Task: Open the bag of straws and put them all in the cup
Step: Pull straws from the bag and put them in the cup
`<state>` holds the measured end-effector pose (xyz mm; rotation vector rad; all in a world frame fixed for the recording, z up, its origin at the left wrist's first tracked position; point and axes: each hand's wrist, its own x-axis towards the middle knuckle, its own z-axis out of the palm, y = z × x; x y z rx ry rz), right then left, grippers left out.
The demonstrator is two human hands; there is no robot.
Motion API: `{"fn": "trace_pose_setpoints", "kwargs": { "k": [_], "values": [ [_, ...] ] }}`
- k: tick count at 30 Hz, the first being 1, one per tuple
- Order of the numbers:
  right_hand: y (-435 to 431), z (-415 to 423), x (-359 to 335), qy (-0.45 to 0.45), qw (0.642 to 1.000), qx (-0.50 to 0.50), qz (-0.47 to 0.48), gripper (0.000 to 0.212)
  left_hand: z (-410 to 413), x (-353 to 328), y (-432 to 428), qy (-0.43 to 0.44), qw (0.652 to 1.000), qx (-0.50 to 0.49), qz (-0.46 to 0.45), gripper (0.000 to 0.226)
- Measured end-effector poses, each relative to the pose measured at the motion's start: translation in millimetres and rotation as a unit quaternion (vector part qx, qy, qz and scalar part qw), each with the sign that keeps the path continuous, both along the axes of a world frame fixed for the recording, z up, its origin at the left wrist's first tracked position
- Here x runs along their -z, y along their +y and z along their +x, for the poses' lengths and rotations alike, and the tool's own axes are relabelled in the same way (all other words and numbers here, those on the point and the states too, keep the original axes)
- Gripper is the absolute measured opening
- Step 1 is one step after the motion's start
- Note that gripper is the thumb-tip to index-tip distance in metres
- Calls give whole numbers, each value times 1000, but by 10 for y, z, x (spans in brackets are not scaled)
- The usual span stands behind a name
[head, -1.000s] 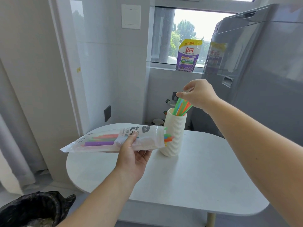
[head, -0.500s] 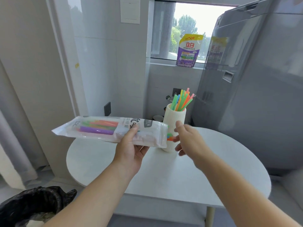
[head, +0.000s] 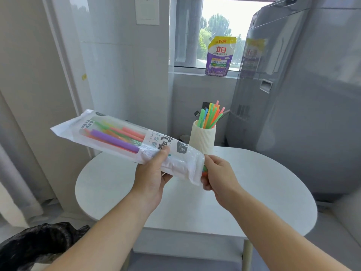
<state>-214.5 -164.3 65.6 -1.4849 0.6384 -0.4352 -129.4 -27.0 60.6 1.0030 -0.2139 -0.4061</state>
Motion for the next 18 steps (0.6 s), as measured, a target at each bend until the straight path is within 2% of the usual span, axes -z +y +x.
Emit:
{"fn": "trace_pose_setpoints", "kwargs": {
  "k": [4, 8, 15, 18],
  "values": [
    [-17, -11, 6, -10, 999, 7, -36, 24, 41, 3, 18, 17, 1000, -16, -3, 38],
    [-33, -28, -13, -42, 999, -13, 0, 26, 87, 18, 39, 41, 999, -34, -12, 35],
    [-58, -90, -69, -94, 994, -53, -13, 19, 125, 28, 68, 91, 995, -33, -39, 40],
    [-44, -93, -102, -88, 993, -57, -58, 19, 133, 39, 72, 106, 993, -37, -43, 42]
  ]
}}
